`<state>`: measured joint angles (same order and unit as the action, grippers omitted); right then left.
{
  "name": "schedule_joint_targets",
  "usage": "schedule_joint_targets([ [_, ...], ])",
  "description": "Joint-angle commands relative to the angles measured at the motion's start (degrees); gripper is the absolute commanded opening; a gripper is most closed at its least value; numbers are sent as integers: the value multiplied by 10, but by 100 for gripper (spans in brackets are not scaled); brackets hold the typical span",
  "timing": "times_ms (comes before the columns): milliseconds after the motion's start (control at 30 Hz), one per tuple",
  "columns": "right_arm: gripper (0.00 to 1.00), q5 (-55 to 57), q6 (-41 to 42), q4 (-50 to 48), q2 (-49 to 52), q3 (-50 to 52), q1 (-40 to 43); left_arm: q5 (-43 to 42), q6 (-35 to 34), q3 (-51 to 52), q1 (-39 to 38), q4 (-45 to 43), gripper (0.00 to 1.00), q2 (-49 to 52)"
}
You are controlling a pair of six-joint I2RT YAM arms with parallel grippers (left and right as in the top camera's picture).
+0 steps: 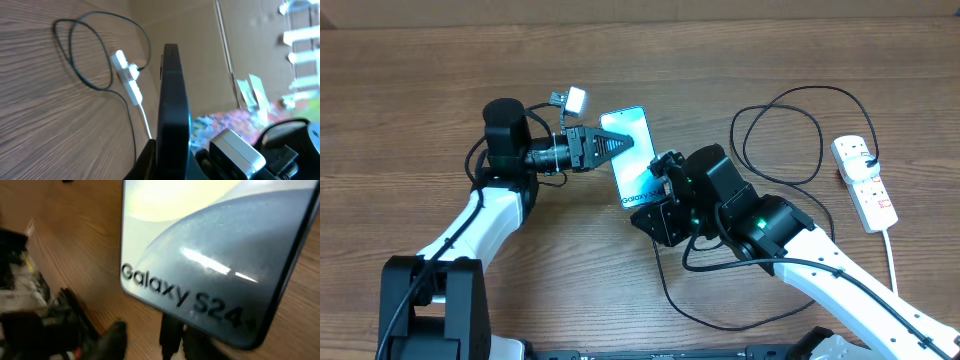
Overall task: Plug charger to phone and switch on socket
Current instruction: 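Open the right gripper and pull it away from the plug, then lower the phone flat onto the table with the left gripper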
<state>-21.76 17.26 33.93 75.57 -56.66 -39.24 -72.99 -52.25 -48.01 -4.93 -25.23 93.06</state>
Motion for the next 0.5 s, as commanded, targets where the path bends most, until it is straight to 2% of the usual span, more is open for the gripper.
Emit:
schedule_joint_targets([
  [0,75,43,0,20,-43,-20,14,87,8,2,-5,43,4,-2],
  [33,90,53,1,27,-52,-20,21,122,7,2,-7,70,4,-2],
  [67,100,62,7,31,-60,-20,28,153,-2,2,-9,91,4,-2],
  [200,100,82,45,64,-124,-20,99,326,-124,2,-45,185,4,-2],
  [267,100,82,51,90,-157,-20,146,408,-213,2,-90,200,4,-2],
  [300,100,82,51,104,-168,-20,164,441,-237,2,-117,188,4,-2],
  [333,100,82,51,115,-175,-20,176,470,-233,2,-144,163,4,-2],
  [367,100,82,51,135,-182,-20,192,504,-201,0,-180,134,4,-2],
  [433,100,82,51,159,-183,-20,204,515,-136,-18,-213,156,4,-2],
  [467,100,82,51,172,-183,-20,206,509,-79,-35,-221,202,4,-1],
])
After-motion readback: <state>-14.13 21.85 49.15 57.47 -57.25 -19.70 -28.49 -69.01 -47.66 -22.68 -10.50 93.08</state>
